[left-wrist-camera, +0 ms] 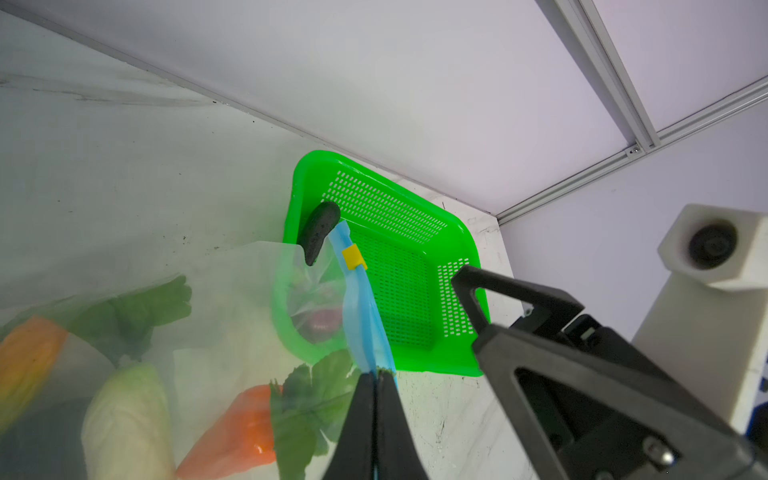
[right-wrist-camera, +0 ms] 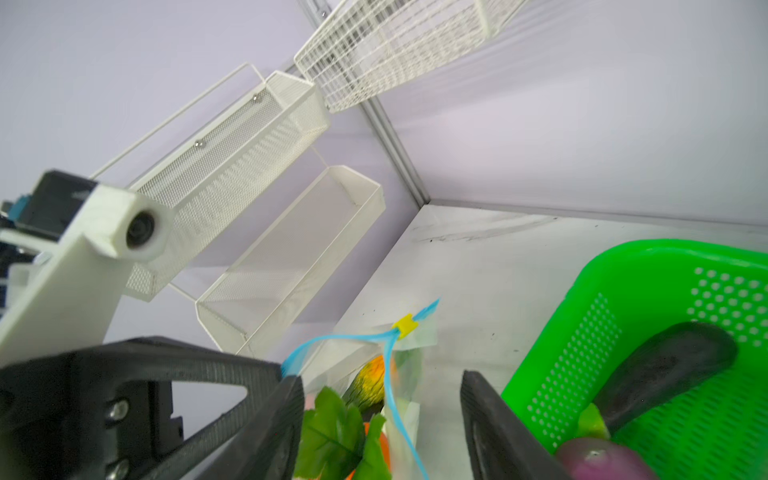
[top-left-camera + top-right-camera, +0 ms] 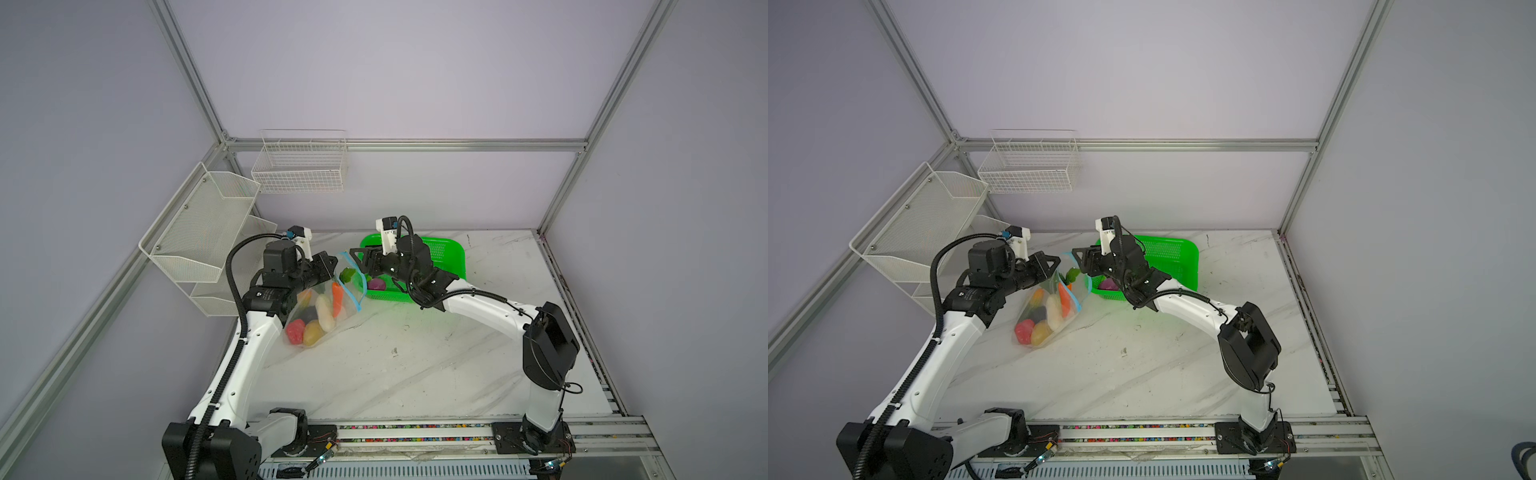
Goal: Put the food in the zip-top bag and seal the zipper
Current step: 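Lower the carrot into the bag and open the right gripper, then move the open right gripper back over the black eggplant in the basket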
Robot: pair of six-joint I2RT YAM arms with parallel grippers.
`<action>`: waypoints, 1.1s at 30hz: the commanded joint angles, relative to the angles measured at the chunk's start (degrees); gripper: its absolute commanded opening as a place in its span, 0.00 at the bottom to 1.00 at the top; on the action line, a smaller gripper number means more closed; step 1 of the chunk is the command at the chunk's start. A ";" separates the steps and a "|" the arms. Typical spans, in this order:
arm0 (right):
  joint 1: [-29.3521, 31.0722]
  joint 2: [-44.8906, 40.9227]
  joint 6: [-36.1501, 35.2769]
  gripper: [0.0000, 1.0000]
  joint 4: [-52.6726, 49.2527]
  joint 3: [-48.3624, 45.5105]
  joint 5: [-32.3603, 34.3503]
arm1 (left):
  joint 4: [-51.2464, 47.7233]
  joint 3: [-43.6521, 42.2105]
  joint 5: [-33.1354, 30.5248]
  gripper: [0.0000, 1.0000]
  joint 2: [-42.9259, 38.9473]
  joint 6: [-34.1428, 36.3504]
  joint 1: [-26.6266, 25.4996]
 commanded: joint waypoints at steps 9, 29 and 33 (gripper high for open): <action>-6.22 10.98 1.55 0.56 -16.84 12.10 10.11 | 0.49 -0.66 0.06 0.00 -0.35 1.19 -0.12; -8.77 37.76 1.33 0.57 -28.90 38.79 8.36 | -0.43 0.41 -0.89 0.00 1.10 1.73 -0.13; -9.17 41.24 2.09 0.57 -30.80 43.17 6.78 | -0.55 0.65 -1.07 0.00 1.23 1.81 -0.12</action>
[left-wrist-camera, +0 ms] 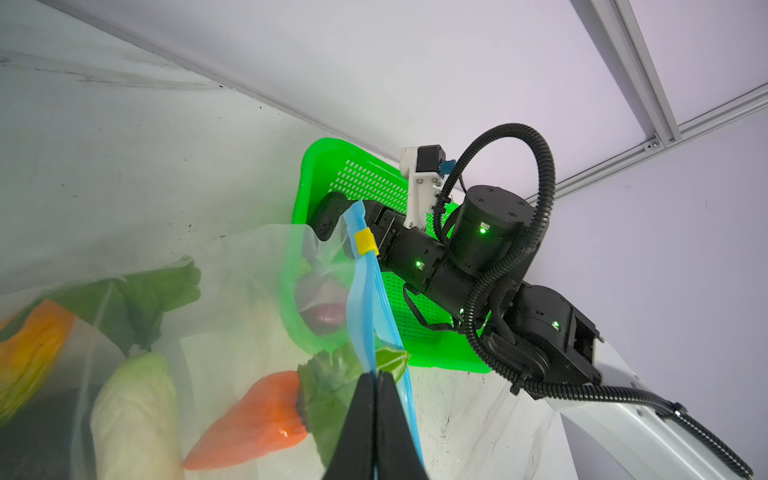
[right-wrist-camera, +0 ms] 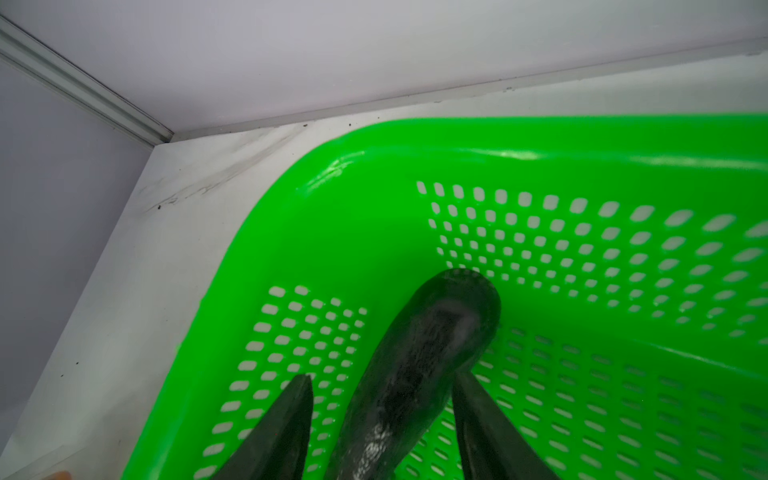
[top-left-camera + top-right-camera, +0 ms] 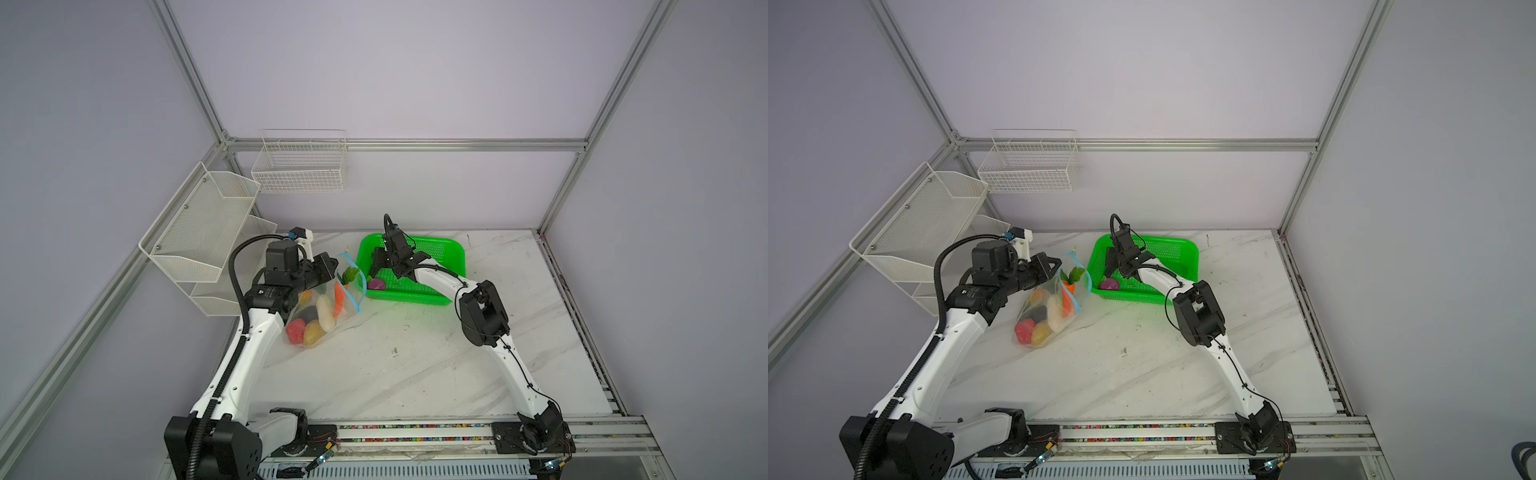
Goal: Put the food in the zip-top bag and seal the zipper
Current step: 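Move the open right gripper back over the black eggplant in the basket, then lower the right gripper and close it around the eggplant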
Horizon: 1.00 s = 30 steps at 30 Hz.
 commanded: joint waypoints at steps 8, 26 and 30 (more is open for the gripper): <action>-1.59 4.96 2.61 0.57 -2.89 5.50 -1.98 | 0.55 0.34 -0.33 0.00 -0.04 1.97 -0.13; -1.94 11.30 4.57 0.71 -3.94 11.19 -2.51 | 0.56 -0.08 -0.95 0.00 -0.41 2.49 0.00; -2.01 11.70 4.24 0.66 -3.86 11.47 -2.51 | 0.58 -0.10 -0.83 0.00 -0.09 2.52 -0.03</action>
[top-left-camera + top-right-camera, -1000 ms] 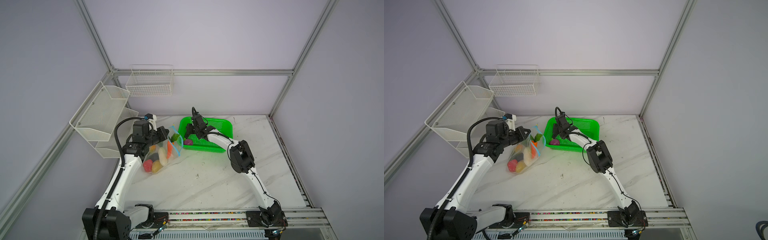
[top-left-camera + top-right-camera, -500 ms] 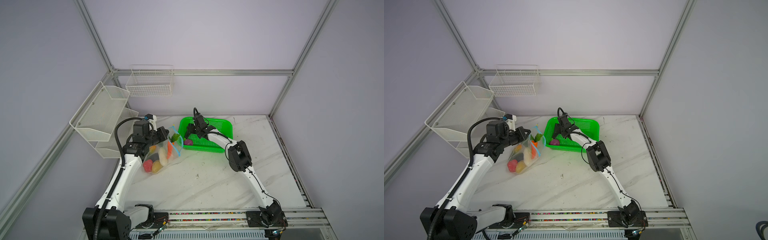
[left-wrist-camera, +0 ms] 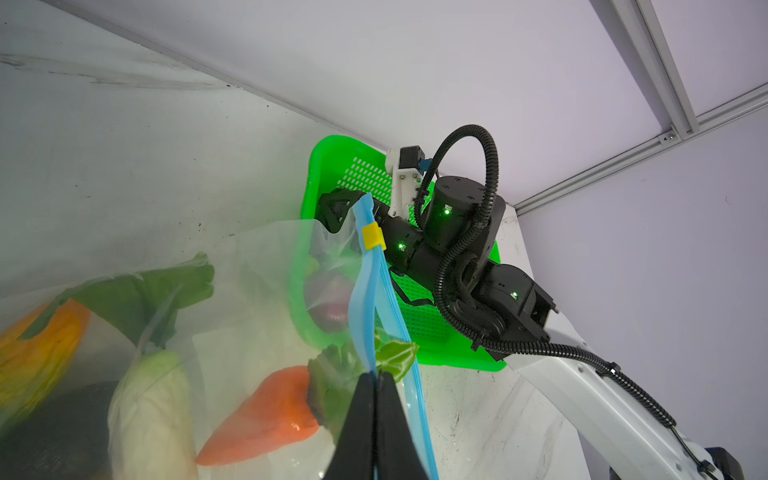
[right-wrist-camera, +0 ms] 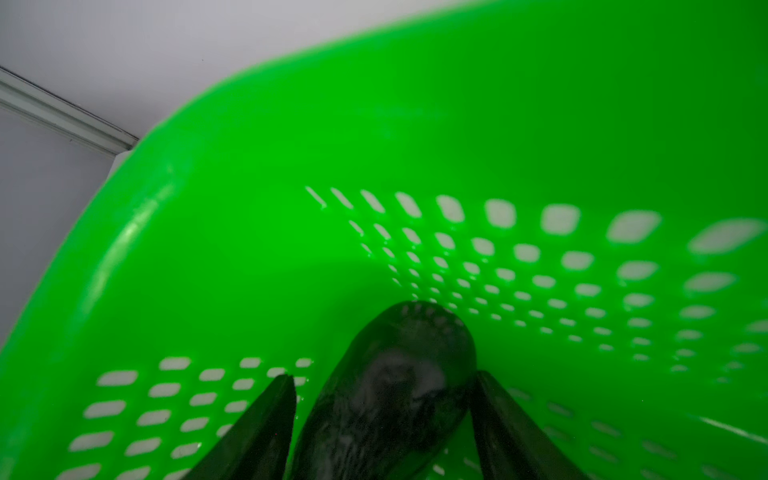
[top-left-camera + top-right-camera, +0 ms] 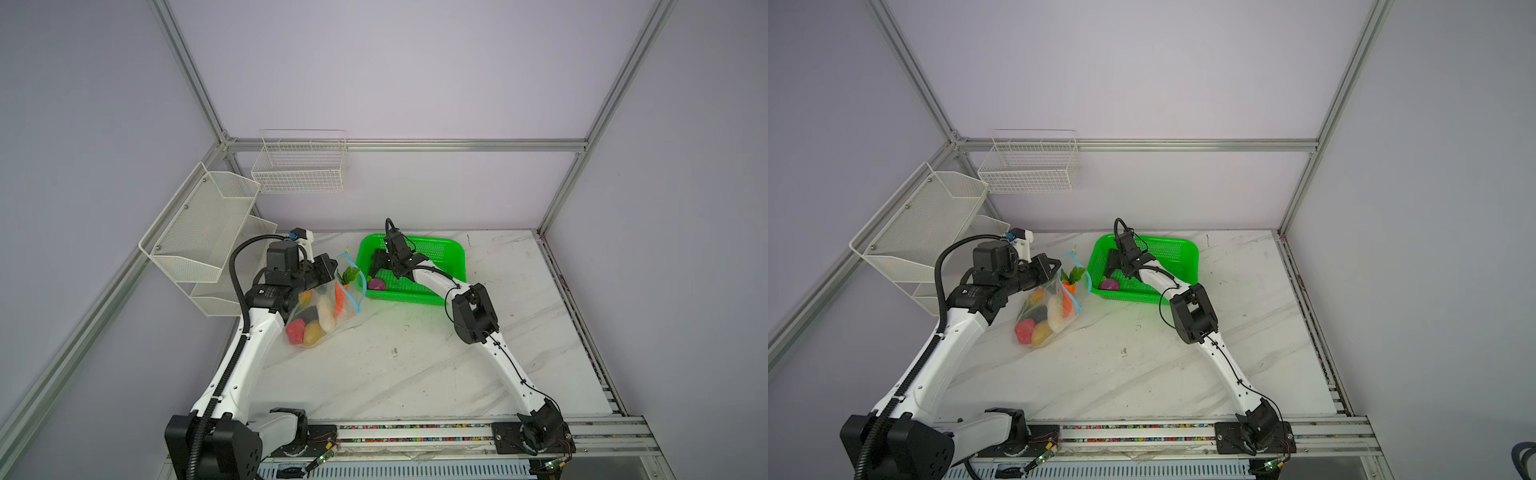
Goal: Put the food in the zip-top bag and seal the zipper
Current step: 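Lower the right gripper and close it around the eggplant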
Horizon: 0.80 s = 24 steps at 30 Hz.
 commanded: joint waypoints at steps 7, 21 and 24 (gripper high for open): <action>-0.65 0.55 -1.63 0.57 -0.80 -0.45 -1.82 | 1.49 -0.10 0.03 0.00 -0.23 0.92 -0.03; -1.58 -6.26 -3.39 0.46 4.47 -5.76 -6.66 | 1.54 -0.46 0.25 0.00 -0.57 0.88 0.03; -2.04 -7.80 -3.01 0.44 5.62 -6.29 -7.52 | 1.52 -0.37 0.23 0.00 -0.63 0.75 -0.03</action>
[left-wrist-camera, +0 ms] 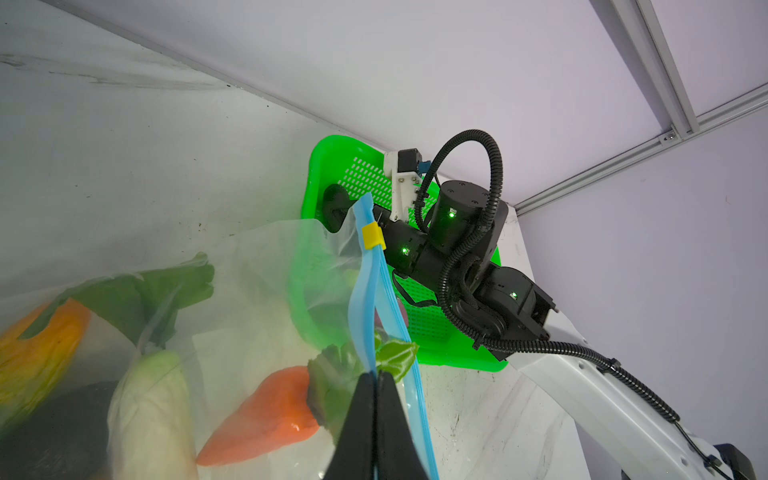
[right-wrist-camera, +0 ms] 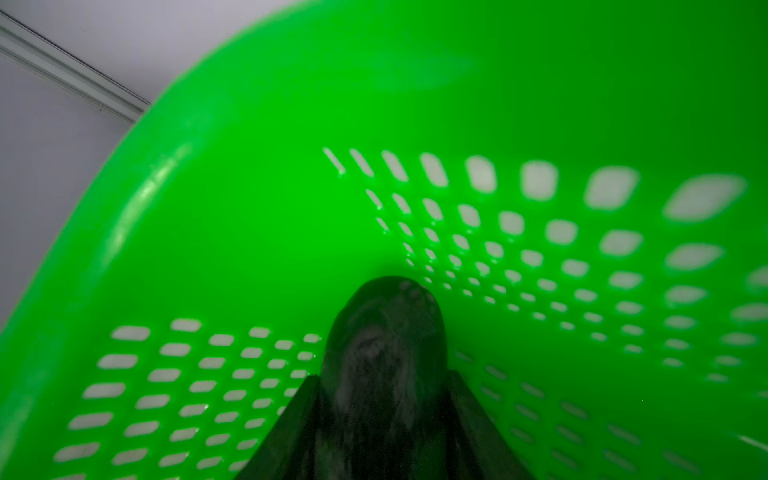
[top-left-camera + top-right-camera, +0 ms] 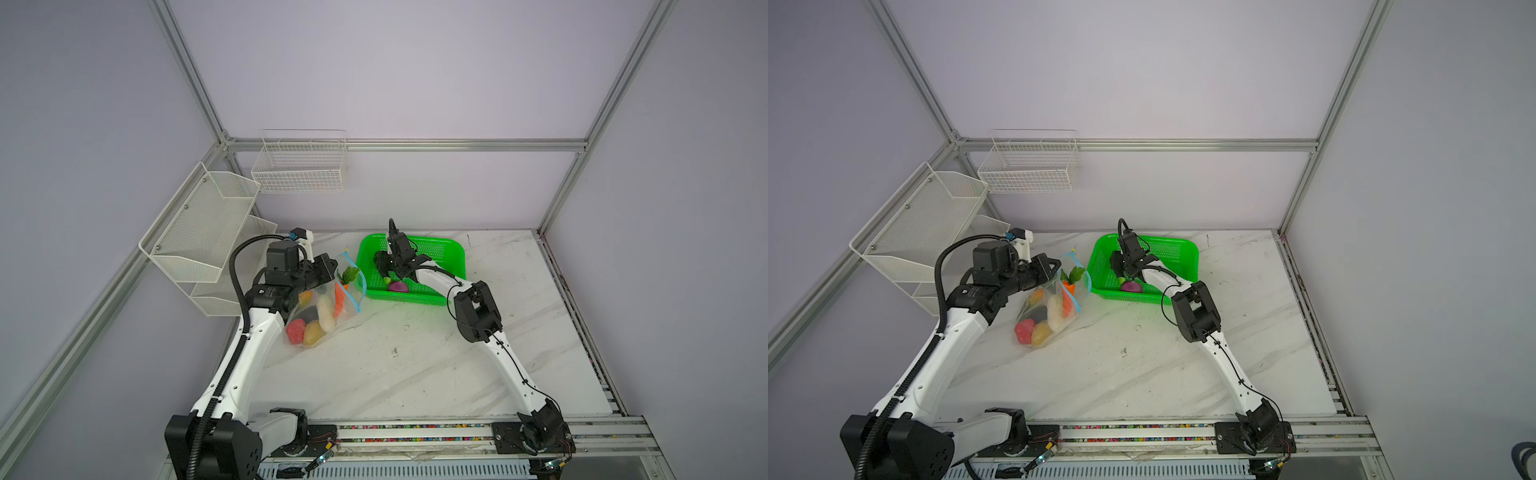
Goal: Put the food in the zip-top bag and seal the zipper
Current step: 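Lower the right gripper and close it around the eggplant, then lift the eggplant out of the basket and carry it to the bag mouth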
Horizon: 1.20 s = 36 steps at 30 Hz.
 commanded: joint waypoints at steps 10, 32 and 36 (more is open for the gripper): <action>-1.76 -12.70 3.14 0.41 12.46 -10.65 -5.38 | 1.60 -0.98 -0.35 0.00 -1.08 0.66 -0.03; 4.83 -40.84 17.66 0.35 46.47 -45.03 -2.72 | 1.94 0.66 0.68 0.00 -1.42 -0.57 -0.05; 7.47 -44.04 17.84 0.35 49.38 -49.44 -1.33 | 2.22 1.50 0.92 0.00 -1.36 -0.88 0.01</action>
